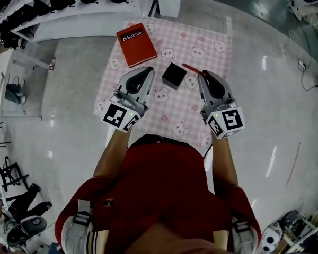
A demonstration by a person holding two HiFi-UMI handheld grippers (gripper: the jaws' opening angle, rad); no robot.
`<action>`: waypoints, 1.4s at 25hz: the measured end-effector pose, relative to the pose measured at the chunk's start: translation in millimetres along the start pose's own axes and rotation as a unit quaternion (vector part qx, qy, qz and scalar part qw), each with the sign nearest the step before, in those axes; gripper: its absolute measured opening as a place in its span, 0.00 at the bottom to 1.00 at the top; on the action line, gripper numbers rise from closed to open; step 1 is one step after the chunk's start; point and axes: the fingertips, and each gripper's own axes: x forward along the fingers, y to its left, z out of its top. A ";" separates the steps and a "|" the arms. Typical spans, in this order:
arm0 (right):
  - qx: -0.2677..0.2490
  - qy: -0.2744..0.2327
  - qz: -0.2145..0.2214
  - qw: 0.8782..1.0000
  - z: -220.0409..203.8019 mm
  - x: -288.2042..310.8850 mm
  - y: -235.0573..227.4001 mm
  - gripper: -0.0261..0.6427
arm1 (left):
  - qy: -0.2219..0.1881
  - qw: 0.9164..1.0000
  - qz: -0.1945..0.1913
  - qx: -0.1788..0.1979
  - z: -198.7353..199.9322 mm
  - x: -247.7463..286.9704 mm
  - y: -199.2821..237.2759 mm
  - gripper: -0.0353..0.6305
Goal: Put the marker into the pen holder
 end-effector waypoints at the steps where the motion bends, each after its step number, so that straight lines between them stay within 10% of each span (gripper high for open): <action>1: -0.001 0.005 -0.002 1.000 -3.3 3.1 -1.4 0.10 | 0.000 1.000 -0.001 0.000 -1.5 1.7 2.1 0.06; 35: -0.007 0.185 0.018 0.983 -163.8 82.9 -27.6 0.10 | 0.040 0.999 -0.002 -0.017 -78.5 40.8 36.9 0.06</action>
